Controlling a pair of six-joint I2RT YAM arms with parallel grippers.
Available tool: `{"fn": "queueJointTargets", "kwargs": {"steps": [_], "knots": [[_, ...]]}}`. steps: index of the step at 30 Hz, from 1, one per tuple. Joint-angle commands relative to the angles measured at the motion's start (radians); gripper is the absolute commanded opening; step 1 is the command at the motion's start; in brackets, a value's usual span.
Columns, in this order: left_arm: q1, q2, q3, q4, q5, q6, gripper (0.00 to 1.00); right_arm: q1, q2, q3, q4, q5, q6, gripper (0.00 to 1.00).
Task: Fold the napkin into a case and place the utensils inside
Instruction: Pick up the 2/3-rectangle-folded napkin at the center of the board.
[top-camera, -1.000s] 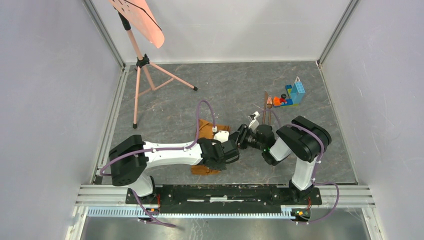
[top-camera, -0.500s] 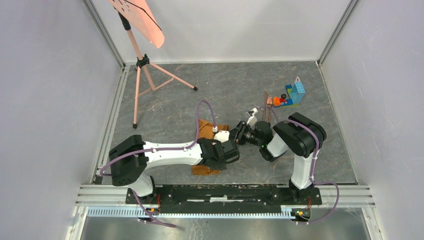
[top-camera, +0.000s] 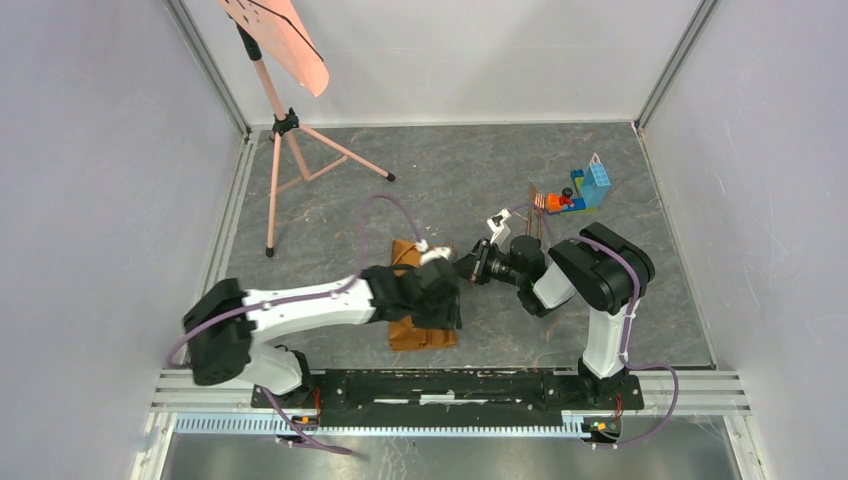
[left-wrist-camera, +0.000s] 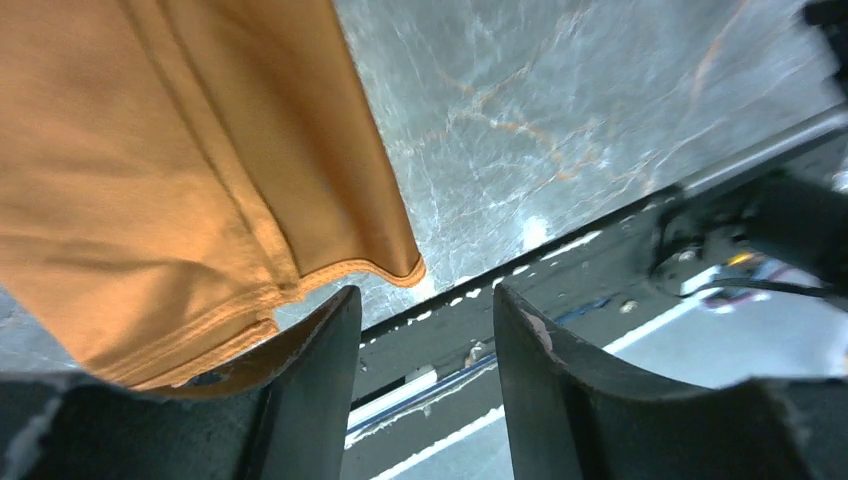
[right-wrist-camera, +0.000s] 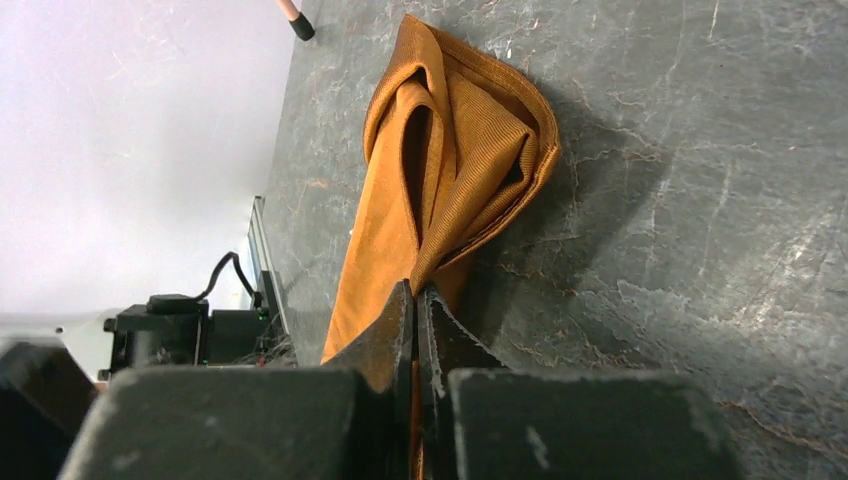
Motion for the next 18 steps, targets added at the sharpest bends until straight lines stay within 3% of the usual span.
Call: {"fn": "queueJointTargets", "kwargs": {"steps": [1,6,8,13,18], "knots": [[0.172,-0.199,-0.117,0.157,0.164,0.055,0.54,-0.009,-0.033,0.024,-0.01,-0.059,-0.066,0.0],[0.458,-0.263,-0.191,0.268,0.317,0.092,0.31,-0.008,-0.06,0.042,-0.083,-0.06,-0.111,0.0],[0.522,-0.232,-0.18,0.315,0.345,0.109,0.22,-0.008,-0.071,0.05,-0.12,-0.053,-0.131,0.0],[0.588,-0.062,-0.122,0.405,0.37,0.137,0.08,-0.004,-0.095,0.072,-0.175,-0.037,-0.142,0.0],[0.615,0.061,-0.108,0.475,0.266,0.147,0.02,0.011,-0.113,0.093,-0.239,-0.015,-0.159,0.0]]}}
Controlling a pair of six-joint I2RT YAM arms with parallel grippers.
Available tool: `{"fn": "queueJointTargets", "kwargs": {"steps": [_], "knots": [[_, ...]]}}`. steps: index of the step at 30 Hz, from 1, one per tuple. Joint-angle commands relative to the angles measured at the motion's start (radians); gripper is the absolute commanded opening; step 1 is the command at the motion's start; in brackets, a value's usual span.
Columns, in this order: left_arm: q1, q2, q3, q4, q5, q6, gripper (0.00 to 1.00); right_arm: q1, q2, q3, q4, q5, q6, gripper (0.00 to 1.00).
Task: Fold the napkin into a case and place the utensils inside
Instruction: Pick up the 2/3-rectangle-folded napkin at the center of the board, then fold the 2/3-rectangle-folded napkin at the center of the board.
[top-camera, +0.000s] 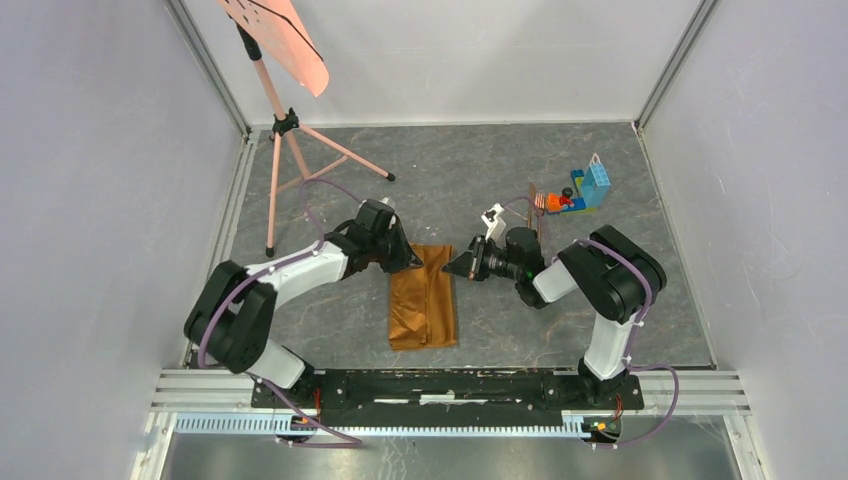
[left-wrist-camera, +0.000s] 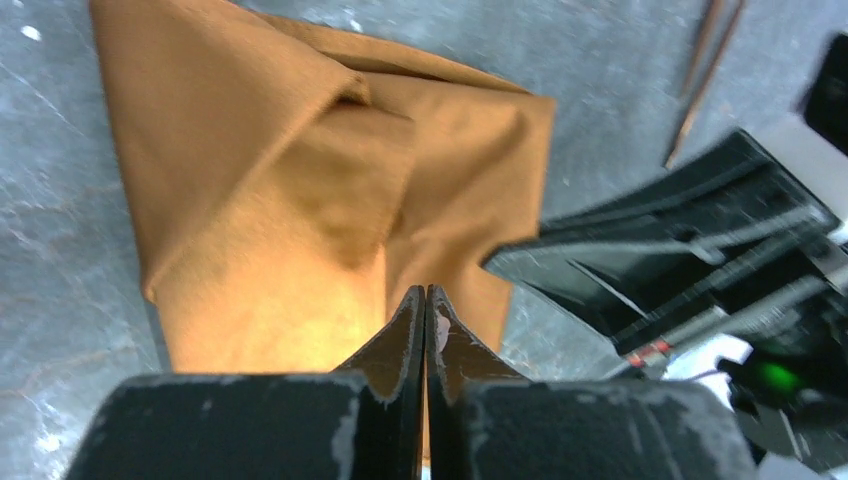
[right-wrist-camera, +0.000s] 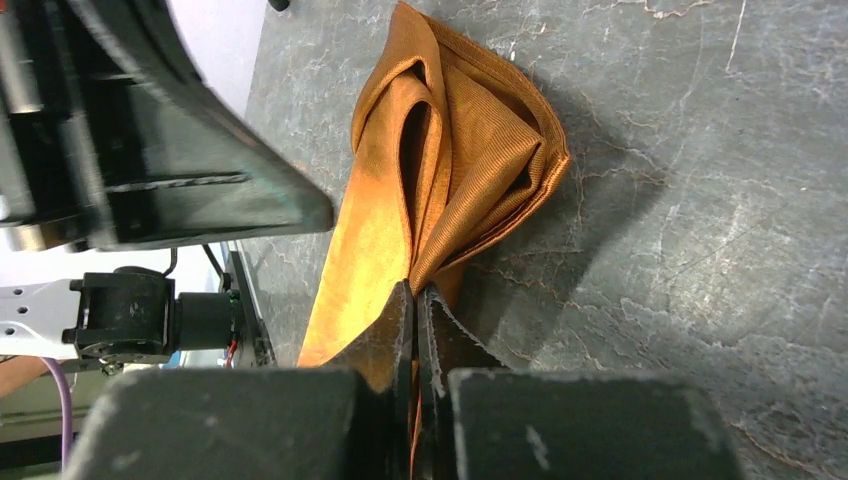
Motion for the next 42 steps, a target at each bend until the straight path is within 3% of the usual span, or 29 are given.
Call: {"fn": "queueJointTargets", "kwargs": {"steps": [1,10,21,25,31,37,42], "knots": [[0.017,0.09,0.058,0.085,-0.083,0.077,0.02,0.016,-0.041,0.037,-0.041,0.026,-0.035,0.0],[0.017,0.23,0.044,0.09,-0.149,0.105,0.02,0.095,-0.076,0.117,-0.233,0.163,-0.042,0.0],[0.016,0.216,0.009,0.118,-0.098,0.119,0.03,0.258,-0.086,0.289,-0.59,0.546,0.004,0.0],[0.017,0.118,0.012,0.054,-0.086,0.143,0.12,0.263,-0.099,0.32,-0.656,0.621,-0.021,0.0],[0.019,-0.055,0.049,-0.101,-0.035,0.172,0.35,0.268,-0.089,0.338,-0.667,0.625,-0.046,0.0],[0.068,-0.13,-0.016,-0.178,-0.147,0.199,0.52,0.282,-0.091,0.35,-0.672,0.633,-0.052,0.0],[0.095,-0.061,-0.059,-0.131,-0.167,0.215,0.49,0.291,-0.1,0.362,-0.682,0.646,-0.06,0.0]]}}
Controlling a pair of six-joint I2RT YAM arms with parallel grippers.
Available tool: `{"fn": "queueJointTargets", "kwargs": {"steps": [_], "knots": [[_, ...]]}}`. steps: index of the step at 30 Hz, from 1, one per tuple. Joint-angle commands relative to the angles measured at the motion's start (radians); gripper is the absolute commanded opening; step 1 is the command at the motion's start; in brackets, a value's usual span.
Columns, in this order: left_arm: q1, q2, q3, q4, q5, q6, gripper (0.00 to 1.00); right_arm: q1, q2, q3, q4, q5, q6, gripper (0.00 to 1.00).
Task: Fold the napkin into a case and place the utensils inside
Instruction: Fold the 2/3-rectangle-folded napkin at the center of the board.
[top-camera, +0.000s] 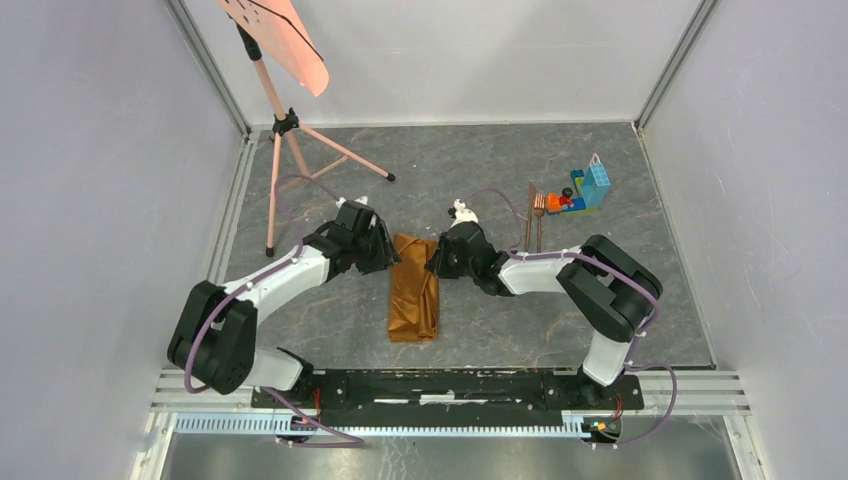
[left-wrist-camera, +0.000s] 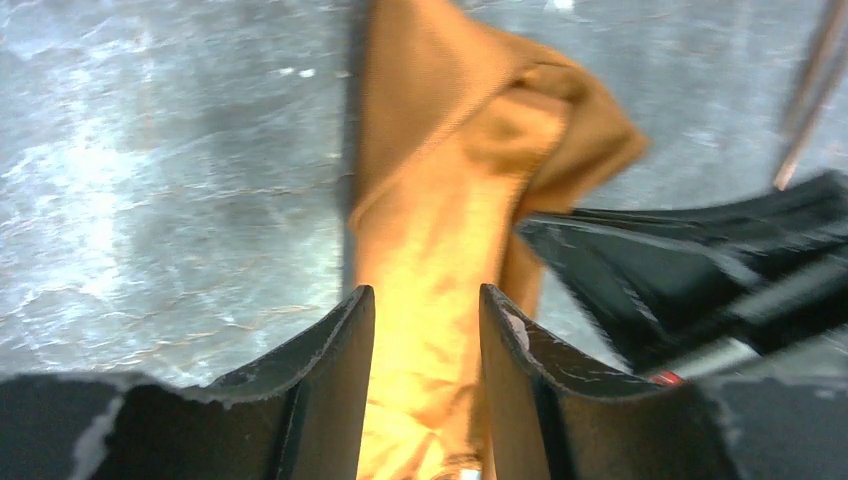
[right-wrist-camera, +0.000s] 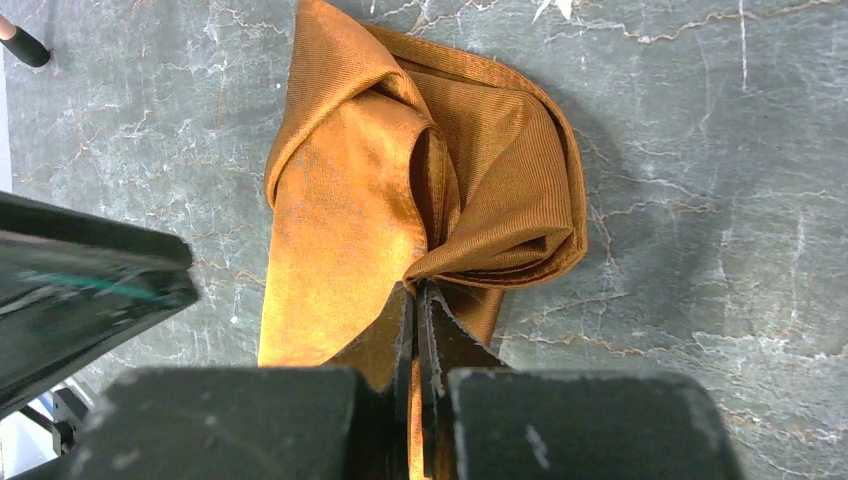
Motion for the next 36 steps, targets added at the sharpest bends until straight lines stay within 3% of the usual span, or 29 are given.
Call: {"fn": "queueJointTargets", "kwargs": {"steps": [1,8,14,28,36], "knots": [[0.017,0.064,-0.045,0.01,-0.056,0.061,0.47,0.015,-0.033,0.046,-0.003,0.042,-0.023,0.0],[0.016,0.121,-0.108,0.124,-0.033,0.051,0.21,0.041,-0.042,0.063,-0.015,0.066,-0.031,0.0],[0.014,0.167,-0.134,0.19,0.012,0.035,0.08,0.07,-0.051,0.085,-0.041,0.11,-0.047,0.0],[0.012,0.056,-0.172,0.171,0.014,0.018,0.04,0.105,-0.064,0.13,-0.072,0.172,-0.076,0.0],[0.013,0.067,-0.167,0.171,0.014,0.018,0.03,0.158,0.018,0.19,-0.059,0.137,-0.061,0.0]]}}
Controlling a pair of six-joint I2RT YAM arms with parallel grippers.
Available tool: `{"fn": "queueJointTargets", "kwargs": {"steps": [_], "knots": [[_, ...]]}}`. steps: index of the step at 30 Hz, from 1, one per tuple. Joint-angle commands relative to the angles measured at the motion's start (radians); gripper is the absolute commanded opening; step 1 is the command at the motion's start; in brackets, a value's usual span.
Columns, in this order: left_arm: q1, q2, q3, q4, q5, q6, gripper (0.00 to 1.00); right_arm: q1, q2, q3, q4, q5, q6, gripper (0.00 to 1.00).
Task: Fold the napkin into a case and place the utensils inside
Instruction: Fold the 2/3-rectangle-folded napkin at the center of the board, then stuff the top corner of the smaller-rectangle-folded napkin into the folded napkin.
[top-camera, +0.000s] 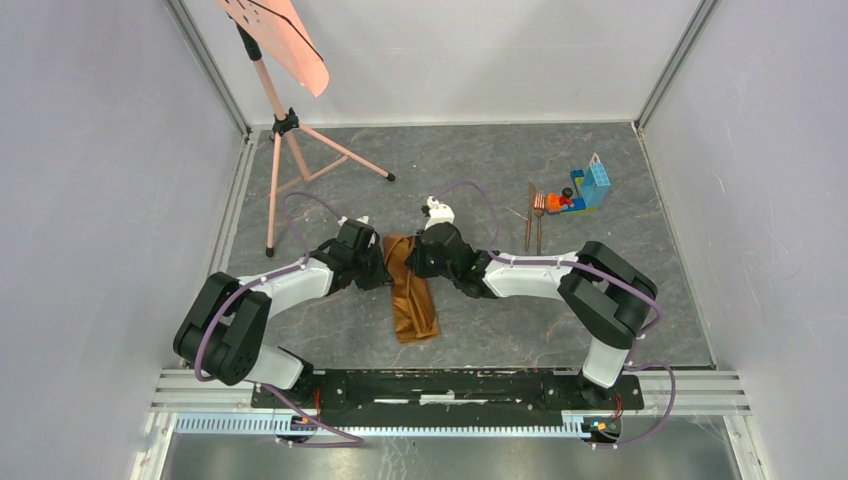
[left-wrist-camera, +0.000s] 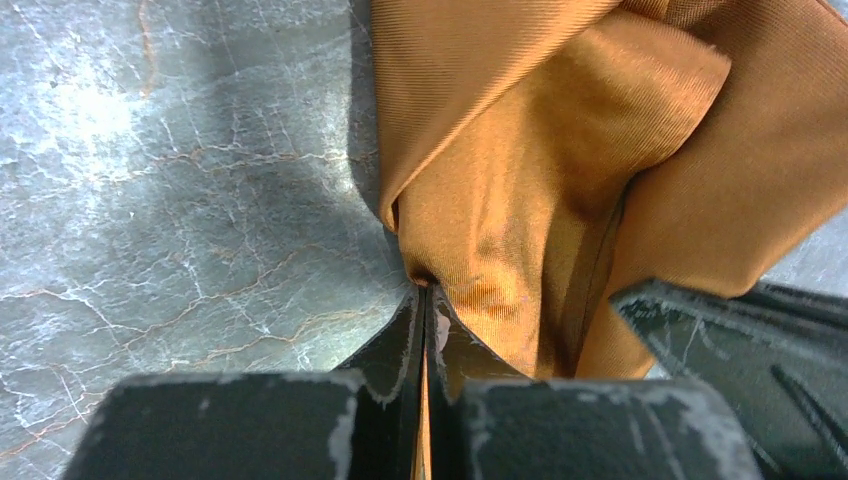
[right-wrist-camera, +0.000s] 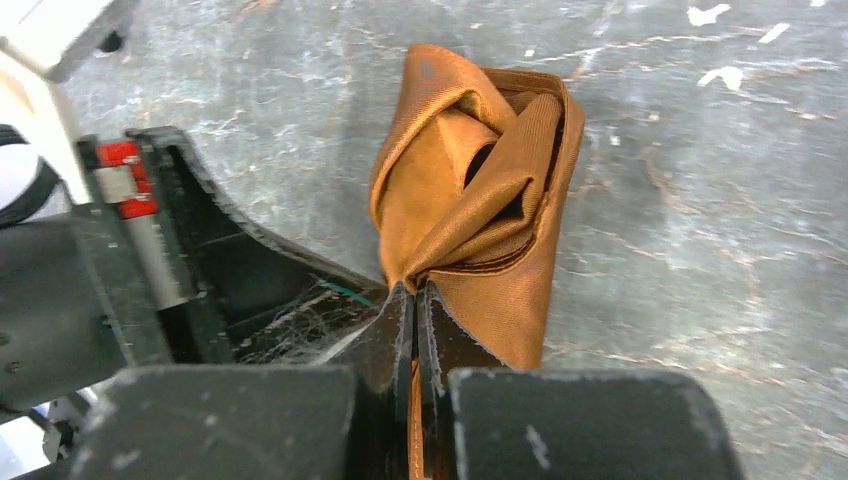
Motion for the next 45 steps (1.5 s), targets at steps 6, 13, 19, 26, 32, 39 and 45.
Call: {"fn": "queueJointTargets", "kwargs": {"steps": [6,13,19,26,32,39,45], "knots": [[-0.004,-0.001,0.006,0.009,-0.009,0.004,0.03,0.062,0.079,0.089,0.039,-0.002,0.002,0.0],[-0.004,-0.066,-0.019,-0.028,-0.017,-0.002,0.07,0.066,0.111,0.072,0.089,-0.006,0.018,0.0],[-0.002,-0.208,-0.094,-0.051,-0.014,-0.023,0.33,0.052,0.09,0.076,0.106,-0.027,0.064,0.0],[-0.004,-0.2,-0.14,0.028,0.034,-0.037,0.38,0.04,0.095,0.068,0.129,-0.034,0.154,0.0],[-0.002,-0.162,-0.168,0.09,0.04,-0.052,0.22,0.03,0.098,0.05,0.194,-0.064,0.25,0.0],[-0.004,-0.112,-0.155,0.094,0.038,-0.043,0.14,0.03,0.139,0.08,0.198,-0.085,0.285,0.0],[-0.002,-0.143,-0.148,0.046,-0.006,-0.024,0.13,0.03,0.165,0.054,0.218,-0.064,0.3,0.0]]}}
